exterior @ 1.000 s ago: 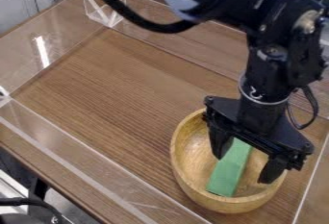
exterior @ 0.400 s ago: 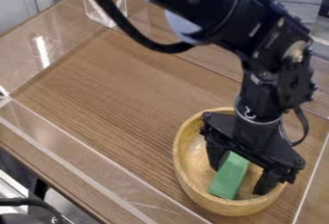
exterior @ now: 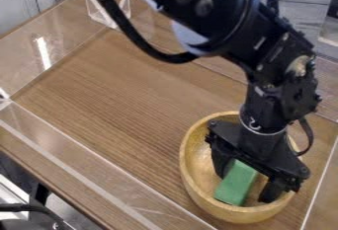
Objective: Remove the green block from inside the brown bowl and put it on the table
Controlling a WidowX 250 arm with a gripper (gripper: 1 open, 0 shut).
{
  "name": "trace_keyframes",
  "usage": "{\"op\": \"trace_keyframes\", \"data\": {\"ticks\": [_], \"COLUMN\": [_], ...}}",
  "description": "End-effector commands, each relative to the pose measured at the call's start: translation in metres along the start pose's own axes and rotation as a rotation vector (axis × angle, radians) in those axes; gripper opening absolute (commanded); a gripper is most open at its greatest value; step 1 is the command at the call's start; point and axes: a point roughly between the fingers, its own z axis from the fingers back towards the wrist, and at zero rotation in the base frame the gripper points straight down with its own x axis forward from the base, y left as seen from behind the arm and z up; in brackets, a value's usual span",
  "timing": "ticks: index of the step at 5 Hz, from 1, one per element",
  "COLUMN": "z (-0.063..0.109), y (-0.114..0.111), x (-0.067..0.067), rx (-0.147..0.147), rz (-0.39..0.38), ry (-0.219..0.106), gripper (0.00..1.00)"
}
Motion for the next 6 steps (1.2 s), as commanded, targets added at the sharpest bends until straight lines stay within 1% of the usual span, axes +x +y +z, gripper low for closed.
{"op": "trace_keyframes", "data": {"ticks": [1,2,6], "z": [-0.004,-0.008,0.011], "y": [-0.005,-0.004,0.002], "x": [0.002,0.003,0.003], "rx": [-0.012,-0.010,0.007], "rz": [-0.023,-0.036,-0.055], "ry": [-0.017,-0.019,0.020], "gripper": [1.00,0.00,0.00]}}
